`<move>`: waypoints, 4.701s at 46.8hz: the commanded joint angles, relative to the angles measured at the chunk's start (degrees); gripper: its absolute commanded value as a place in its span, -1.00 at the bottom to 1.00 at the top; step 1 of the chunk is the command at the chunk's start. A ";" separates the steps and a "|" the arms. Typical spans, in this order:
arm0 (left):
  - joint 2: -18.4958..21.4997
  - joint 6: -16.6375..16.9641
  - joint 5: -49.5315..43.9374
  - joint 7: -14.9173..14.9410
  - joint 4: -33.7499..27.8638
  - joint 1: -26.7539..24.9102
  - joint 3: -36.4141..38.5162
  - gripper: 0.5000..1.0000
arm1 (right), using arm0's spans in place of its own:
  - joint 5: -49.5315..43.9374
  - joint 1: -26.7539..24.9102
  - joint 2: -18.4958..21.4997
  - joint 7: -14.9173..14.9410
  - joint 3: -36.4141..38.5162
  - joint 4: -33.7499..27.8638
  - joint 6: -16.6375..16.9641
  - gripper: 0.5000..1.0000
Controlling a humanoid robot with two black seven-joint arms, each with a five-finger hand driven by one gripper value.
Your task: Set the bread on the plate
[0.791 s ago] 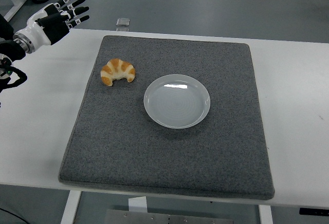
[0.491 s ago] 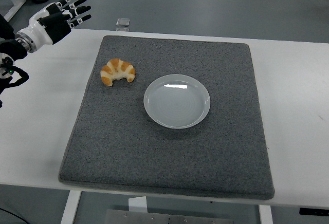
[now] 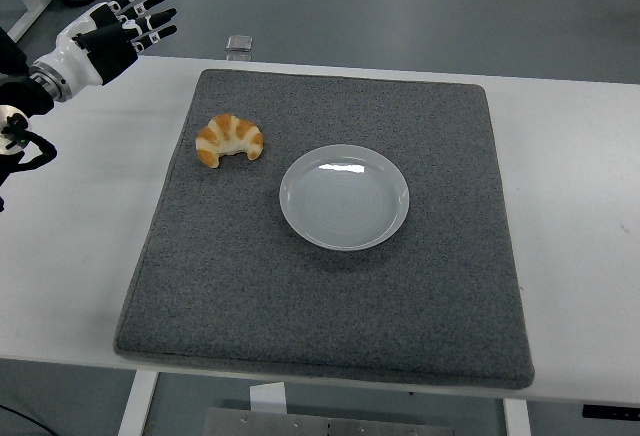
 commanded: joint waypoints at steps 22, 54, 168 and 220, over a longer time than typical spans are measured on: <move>3.99 -0.52 19.60 -0.10 -0.53 -5.57 0.09 0.97 | 0.00 0.00 0.00 -0.01 0.00 0.00 0.00 0.81; 8.03 -0.78 52.56 -3.79 -11.26 -6.89 0.88 0.97 | 0.00 0.00 0.00 -0.01 0.00 0.00 0.00 0.81; -3.92 24.97 76.48 -11.35 -8.62 -9.18 29.71 0.27 | 0.00 0.00 0.00 -0.01 0.00 0.00 0.00 0.81; -2.34 24.27 75.33 -11.87 -9.41 -14.01 29.53 -1.00 | 0.00 0.00 0.00 -0.01 0.00 0.00 0.00 0.81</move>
